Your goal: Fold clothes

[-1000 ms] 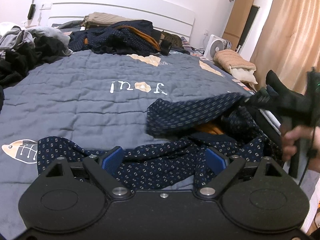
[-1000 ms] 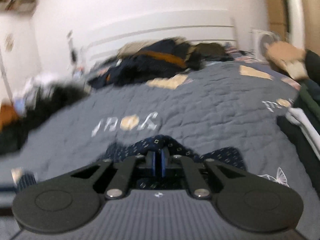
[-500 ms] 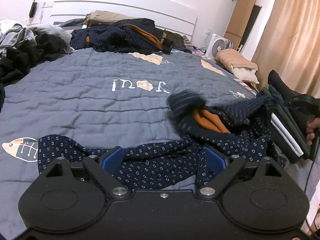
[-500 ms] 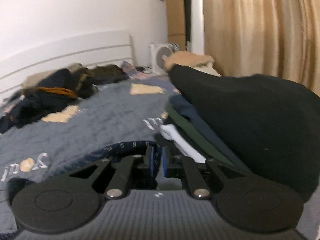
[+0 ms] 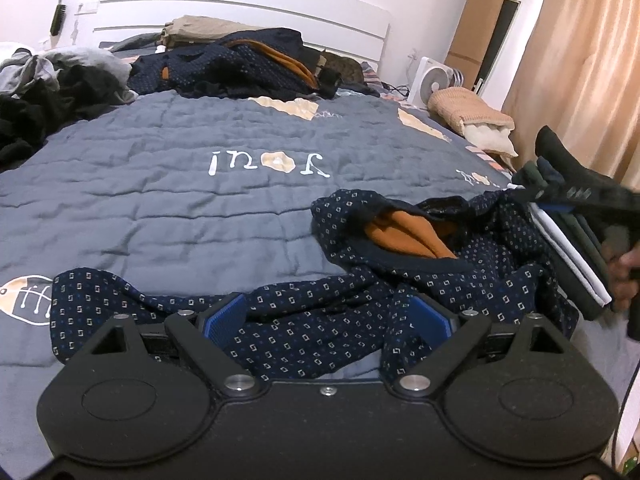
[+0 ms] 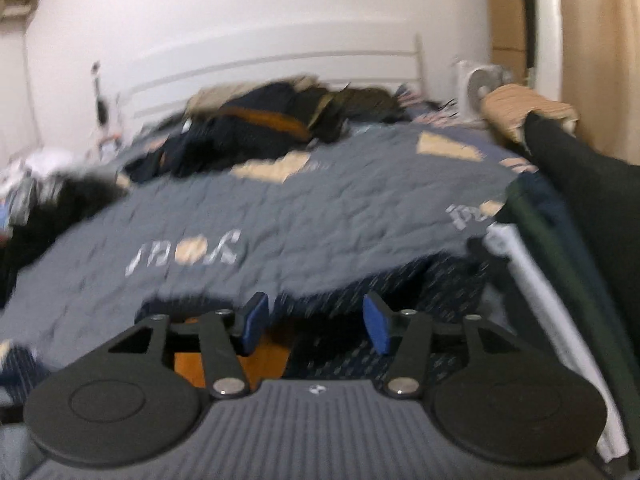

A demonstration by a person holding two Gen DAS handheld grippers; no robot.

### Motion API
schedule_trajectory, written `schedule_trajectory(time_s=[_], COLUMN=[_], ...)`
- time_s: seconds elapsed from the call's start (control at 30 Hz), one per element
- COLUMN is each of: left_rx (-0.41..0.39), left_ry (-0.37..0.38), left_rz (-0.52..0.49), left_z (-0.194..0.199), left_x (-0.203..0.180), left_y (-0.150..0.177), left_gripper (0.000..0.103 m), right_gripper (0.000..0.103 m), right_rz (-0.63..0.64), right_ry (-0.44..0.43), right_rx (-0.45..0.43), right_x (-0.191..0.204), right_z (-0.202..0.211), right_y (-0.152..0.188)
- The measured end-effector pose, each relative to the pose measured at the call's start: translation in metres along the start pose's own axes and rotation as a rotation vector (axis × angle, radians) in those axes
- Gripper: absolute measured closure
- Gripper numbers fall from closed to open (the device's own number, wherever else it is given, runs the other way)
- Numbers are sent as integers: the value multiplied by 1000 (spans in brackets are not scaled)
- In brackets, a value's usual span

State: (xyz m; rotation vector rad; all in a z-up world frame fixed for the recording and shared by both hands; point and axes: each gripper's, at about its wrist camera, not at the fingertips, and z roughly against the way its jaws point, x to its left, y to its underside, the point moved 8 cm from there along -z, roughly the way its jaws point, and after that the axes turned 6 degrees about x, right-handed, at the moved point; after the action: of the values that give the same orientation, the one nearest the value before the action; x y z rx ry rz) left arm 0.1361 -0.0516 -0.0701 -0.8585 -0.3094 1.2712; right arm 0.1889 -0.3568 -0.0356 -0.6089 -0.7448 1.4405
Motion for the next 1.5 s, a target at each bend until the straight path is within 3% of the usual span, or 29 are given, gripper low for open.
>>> schedule_trajectory(time_s=[0.17,0.27,0.37,0.47,0.57,0.7,0.73,0.9,1.0,1.17,1.37,1.5], left_rx=[4,0,11,72,113,139,145,154,120,76,107,109], left_ry=[-22,-91,-219,-265,-270,-387,-395,-391,-399,-365,-273,-216], left_rz=[-13,-63,-164,-223,-364,-568,-571,-388,-223,136,341,410], left_z=[-2,-1,-3,-10,-14,-17,-16,-1,16,30,16,5], left_x=[3,12,23,30,21,23,27,63,90,148,175,176], left_y=[1,-1,2,11,25,46,50,49,38,28,33,36], left_gripper=[14,13,9,8,8,8,8,8,8,10,30,34], right_gripper=[48,48,48,47,47,46,46,46,44,42,42,41], right_rz=[11,47,57,47,30,16,18,19,13,25,40,53], right_ry=[-38,-39,-42,-52,-60,-85,-95,-138,-167,-186,-192,-197], right_rx=[122,160,151,142,138,137,138,117,99,91,98,103], right_x=[13,24,27,25,23,26,27,38,45,59,74,81], right_z=[-28,-32,-28,-27,-27,-25,-24,-15,-9,-7,-10,-13], right_y=[28,38,39,35,33,33,32,25,20,18,17,19])
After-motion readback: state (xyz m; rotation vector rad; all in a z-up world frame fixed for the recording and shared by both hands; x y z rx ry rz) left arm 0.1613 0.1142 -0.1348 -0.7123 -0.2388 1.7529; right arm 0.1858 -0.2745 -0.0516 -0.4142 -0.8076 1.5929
